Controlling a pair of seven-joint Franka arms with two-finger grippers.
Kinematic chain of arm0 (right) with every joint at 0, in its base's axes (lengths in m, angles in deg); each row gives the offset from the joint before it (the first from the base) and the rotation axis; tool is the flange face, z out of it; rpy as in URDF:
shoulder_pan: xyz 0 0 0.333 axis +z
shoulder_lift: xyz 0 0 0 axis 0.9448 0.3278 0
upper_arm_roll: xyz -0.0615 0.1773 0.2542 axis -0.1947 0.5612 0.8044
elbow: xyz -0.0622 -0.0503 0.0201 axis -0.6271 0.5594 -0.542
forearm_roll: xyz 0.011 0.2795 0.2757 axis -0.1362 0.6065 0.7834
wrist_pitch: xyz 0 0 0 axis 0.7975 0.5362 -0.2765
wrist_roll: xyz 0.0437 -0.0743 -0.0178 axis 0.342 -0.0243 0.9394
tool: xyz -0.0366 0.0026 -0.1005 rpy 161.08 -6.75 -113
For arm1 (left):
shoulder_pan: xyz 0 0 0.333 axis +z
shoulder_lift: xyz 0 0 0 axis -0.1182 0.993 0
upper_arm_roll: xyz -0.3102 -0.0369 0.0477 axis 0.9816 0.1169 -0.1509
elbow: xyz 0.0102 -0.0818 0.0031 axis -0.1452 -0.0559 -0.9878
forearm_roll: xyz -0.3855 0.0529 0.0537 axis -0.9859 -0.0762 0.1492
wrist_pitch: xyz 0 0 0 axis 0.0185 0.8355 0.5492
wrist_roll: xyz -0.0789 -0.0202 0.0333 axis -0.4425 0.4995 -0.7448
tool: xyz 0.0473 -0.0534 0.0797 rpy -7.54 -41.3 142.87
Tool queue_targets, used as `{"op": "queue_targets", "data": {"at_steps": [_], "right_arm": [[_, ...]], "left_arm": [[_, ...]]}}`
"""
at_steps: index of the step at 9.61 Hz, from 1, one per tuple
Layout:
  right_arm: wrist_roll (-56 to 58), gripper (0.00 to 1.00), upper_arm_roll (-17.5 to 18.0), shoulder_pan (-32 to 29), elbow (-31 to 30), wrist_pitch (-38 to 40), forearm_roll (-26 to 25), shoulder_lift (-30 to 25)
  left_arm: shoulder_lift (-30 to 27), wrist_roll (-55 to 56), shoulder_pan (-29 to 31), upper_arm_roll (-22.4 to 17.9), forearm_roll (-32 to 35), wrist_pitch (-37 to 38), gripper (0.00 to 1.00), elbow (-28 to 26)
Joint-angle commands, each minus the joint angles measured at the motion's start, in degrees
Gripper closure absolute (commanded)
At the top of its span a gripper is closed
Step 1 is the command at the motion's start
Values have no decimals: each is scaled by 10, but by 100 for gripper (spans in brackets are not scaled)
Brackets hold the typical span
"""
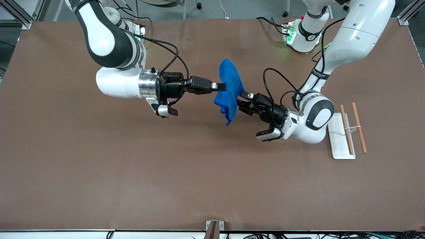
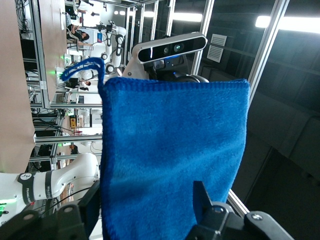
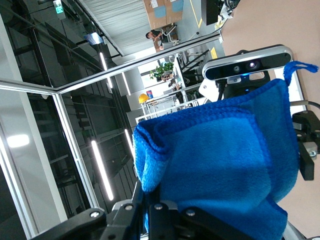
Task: Right arm passes towel to left arm to hang
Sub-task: 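Grasp the towel corner with the left gripper beside the right gripper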
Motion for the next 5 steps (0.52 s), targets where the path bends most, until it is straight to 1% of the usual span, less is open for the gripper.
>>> {"op": "queue_targets", "data": {"at_steps": [1,2,3,5], "right_arm": [[2,100,-3,6,5,-2,17,2],[2,100,-4,9,5,-2,18,2],[2,100,-4,9,5,-2,18,2],[2,100,-4,9,5,-3,18,2]], "left_arm": [[16,-16,-2,-3,-7,-4,24,-4],[16,-16,-2,-3,-10,-4,24,-4],[16,-16,-2,-3,-12,-4,28,-3],[15,-16,-2,-3,-22,-3,43,-2]]}}
